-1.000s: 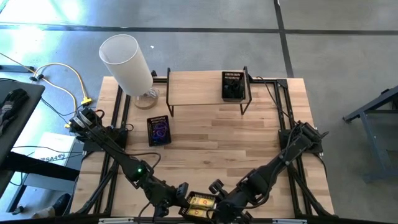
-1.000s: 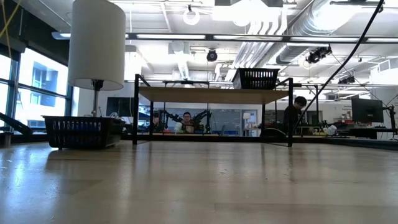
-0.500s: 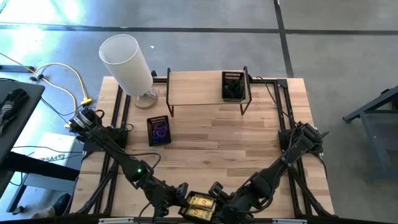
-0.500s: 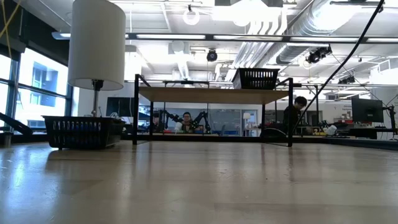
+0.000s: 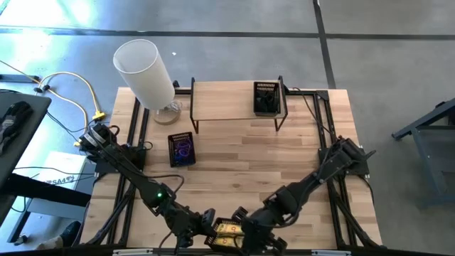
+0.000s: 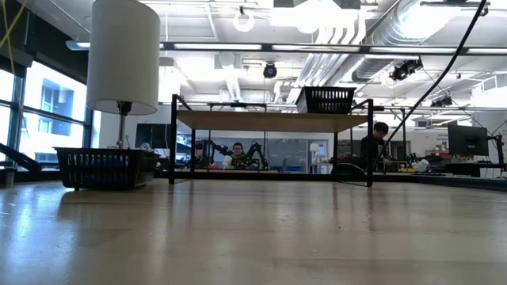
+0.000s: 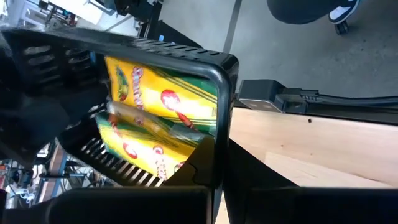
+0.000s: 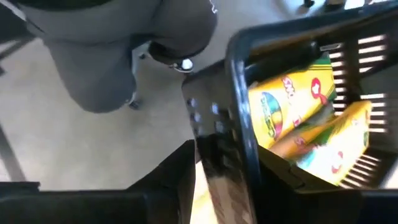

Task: Pick & Place Office Desk Supplies
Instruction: Put the bottom bin onto the shelf

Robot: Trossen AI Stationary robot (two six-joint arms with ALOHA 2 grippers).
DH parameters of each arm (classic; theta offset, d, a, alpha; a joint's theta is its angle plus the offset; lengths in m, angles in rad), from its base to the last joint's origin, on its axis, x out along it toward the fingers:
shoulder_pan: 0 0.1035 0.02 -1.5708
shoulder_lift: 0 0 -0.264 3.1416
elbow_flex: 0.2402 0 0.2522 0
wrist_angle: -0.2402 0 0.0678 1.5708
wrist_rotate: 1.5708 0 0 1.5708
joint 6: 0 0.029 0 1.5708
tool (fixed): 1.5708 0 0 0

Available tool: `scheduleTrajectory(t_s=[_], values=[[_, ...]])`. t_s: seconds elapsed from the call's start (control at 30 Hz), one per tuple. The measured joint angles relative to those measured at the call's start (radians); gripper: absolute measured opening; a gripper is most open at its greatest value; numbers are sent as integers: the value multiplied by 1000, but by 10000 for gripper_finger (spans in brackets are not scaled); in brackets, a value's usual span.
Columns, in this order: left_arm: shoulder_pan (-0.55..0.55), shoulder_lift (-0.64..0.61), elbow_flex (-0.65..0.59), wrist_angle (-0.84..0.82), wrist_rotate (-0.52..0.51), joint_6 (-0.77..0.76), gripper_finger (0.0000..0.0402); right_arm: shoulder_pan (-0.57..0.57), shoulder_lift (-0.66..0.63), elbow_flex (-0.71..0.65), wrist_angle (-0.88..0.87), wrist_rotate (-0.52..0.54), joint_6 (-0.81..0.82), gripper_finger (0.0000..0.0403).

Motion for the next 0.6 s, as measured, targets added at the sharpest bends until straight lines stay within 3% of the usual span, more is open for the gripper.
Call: scheduleTrajectory(t_s=[0.17, 0.47, 0.6], values=[[3, -1, 0, -9, 0, -4, 1, -37, 5, 0, -1, -82, -3, 111], [3, -2, 0, -49, 1, -16, 1, -56, 8, 0, 27, -120, -53, 114], [3, -2, 0, -48, 1, -16, 1, -73, 8, 0, 76, -205, -76, 113]])
